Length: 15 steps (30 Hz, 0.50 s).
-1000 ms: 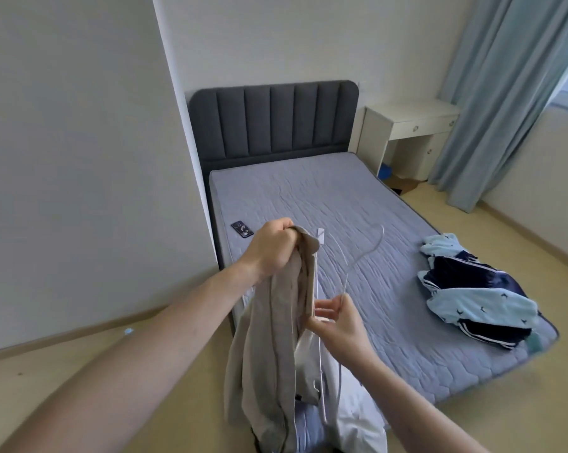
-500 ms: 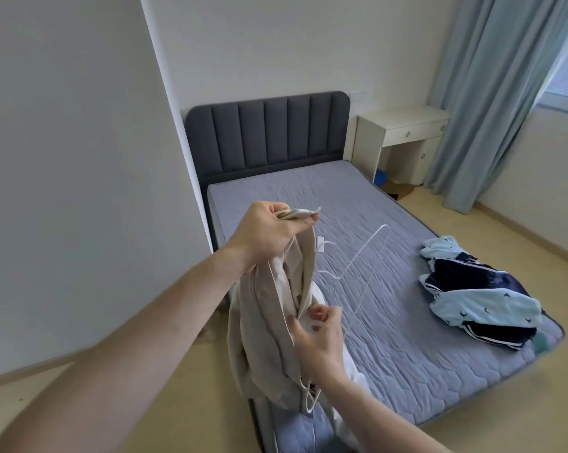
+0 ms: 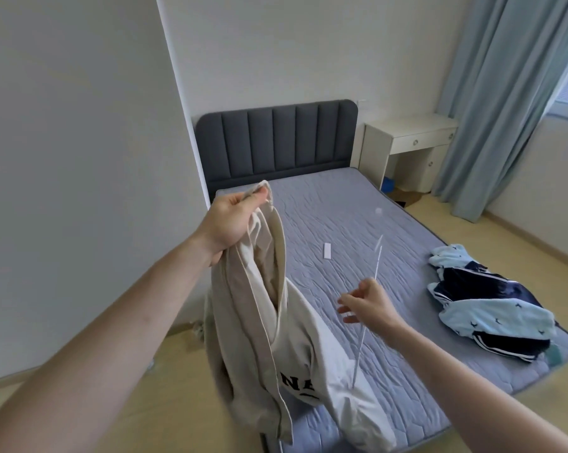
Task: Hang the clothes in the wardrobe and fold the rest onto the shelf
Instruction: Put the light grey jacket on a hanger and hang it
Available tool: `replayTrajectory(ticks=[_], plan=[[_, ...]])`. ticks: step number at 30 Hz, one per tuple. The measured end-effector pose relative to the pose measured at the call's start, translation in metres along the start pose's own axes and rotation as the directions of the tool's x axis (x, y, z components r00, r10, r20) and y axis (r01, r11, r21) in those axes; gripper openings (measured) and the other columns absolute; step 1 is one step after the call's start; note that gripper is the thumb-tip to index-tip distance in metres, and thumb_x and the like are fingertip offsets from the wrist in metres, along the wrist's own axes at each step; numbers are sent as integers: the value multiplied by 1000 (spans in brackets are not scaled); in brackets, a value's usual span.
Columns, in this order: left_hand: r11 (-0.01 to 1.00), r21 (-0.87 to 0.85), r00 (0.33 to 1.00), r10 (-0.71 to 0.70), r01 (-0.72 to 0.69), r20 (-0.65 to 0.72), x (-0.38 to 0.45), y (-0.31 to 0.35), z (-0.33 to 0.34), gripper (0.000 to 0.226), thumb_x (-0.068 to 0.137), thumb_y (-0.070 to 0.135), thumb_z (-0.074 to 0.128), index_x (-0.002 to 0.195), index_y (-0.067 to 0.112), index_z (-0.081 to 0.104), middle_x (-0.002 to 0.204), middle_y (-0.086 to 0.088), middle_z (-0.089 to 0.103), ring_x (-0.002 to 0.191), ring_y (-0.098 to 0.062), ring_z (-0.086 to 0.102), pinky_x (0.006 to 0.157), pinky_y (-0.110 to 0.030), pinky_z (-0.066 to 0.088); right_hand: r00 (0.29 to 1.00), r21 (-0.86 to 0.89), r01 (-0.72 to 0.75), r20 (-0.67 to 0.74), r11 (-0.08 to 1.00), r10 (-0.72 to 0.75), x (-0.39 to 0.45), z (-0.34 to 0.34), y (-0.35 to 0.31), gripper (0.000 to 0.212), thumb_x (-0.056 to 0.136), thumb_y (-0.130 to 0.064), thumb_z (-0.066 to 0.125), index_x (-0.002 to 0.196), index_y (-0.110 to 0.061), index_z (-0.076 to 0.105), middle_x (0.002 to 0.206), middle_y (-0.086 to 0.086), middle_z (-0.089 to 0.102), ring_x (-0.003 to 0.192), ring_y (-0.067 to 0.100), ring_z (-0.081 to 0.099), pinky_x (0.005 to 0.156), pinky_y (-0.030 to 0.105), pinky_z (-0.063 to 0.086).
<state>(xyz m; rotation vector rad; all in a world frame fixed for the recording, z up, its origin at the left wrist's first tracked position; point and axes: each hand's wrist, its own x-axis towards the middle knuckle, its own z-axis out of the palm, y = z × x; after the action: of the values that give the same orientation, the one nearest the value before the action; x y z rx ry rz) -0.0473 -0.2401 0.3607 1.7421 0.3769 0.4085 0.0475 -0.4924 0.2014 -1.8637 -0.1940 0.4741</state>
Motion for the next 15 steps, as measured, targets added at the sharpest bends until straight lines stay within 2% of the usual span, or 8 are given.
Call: replayTrajectory(ticks=[2,4,7,9,11,12,15], plan=[[999,38,1000,12,-13,28,-3,4,13,56,97,51,64,58,15,46,64,-9,43,63,-22,46,70,-30,45,993,-113,49,111,992,-37,-7,26,-11,36,81,-26,82,84,-14,49,91,10,77,86,30,77,72,52,64],[998,65,997,21,-26,76,-7,11,26,59,99,49,62,52,20,40,55,-5,43,57,-20,45,69,-30,43,990,-140,12,140,990,8,-10,58,-8,49,71,-41,86,87,-19,46,95,-3,78,84,20,75,64,41,62],[997,71,984,13,-26,179,-13,20,33,62,99,49,61,49,19,40,54,-6,42,54,-20,42,68,-36,40,999,-140,-15,30,990,19,-7,88,2,38,75,-27,80,93,-18,48,97,-2,73,87,16,69,71,37,58],[999,40,983,20,-28,185,-17,25,30,61,99,49,62,53,14,43,60,-11,42,60,-27,43,70,-38,41,999,-161,-4,-38,987,-2,-3,89,9,24,78,-15,69,91,-17,48,94,1,67,83,18,62,65,36,51],[1000,8,992,16,-17,124,-18,27,22,59,99,48,62,61,5,49,67,-13,45,64,-27,46,68,-33,45,997,-197,8,-77,980,-24,2,78,19,17,79,-6,57,84,-15,44,87,3,61,74,22,54,57,35,39],[1000,11,996,18,-19,82,-16,25,15,59,100,47,61,59,6,49,63,-12,46,61,-24,48,64,-27,45,995,-207,7,-100,978,-28,6,70,22,17,78,-3,54,80,-16,42,83,4,57,70,23,49,57,35,36],[987,154,999,40,-35,-32,-10,11,-13,65,102,46,58,45,22,38,47,5,41,46,-10,43,52,-19,38,976,-240,20,-205,971,-71,24,28,7,21,76,3,49,75,-16,40,73,4,49,70,25,42,59,36,32]])
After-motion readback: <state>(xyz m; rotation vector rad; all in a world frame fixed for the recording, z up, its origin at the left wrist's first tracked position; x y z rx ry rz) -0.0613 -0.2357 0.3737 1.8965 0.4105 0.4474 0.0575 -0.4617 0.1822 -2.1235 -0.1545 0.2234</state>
